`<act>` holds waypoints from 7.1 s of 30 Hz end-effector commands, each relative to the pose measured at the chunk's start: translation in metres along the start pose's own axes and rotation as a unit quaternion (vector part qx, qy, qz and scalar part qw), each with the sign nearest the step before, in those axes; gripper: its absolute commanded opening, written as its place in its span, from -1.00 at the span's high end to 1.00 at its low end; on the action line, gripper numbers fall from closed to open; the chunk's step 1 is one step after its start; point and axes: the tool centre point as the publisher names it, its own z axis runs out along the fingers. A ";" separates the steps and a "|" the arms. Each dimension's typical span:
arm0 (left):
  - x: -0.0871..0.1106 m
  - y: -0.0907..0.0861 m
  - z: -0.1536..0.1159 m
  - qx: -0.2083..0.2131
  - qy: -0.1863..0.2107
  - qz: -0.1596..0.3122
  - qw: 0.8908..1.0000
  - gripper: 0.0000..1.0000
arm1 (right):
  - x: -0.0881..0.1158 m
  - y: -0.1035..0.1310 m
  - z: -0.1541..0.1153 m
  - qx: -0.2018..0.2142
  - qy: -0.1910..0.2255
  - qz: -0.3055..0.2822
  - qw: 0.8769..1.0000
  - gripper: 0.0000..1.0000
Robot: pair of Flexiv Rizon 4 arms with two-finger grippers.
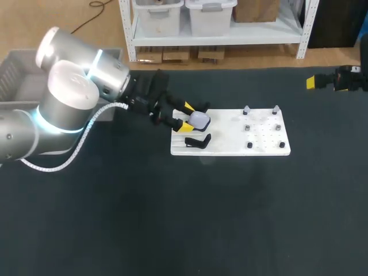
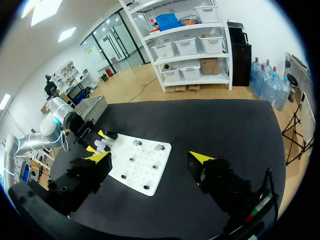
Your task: Pick up each earbud case from the left stands, insert the matching earbuds, close the lid, and place the case in the box.
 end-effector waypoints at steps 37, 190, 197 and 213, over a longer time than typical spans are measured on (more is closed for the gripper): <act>0.000 -0.001 0.006 -0.004 -0.020 -0.008 1.000 0.03 | 0.000 0.000 0.000 0.001 0.000 0.000 1.000 -1.00; -0.099 -0.063 -0.055 0.005 -0.258 0.056 0.964 1.00 | 0.022 0.243 0.091 -0.035 0.171 -0.189 0.966 -1.00; -0.099 -0.063 -0.055 0.005 -0.258 0.056 0.964 1.00 | 0.021 0.237 0.102 -0.028 0.182 -0.181 0.966 -1.00; -0.099 -0.063 -0.055 0.005 -0.258 0.056 0.964 1.00 | 0.018 0.227 0.117 -0.016 0.192 -0.169 0.967 -1.00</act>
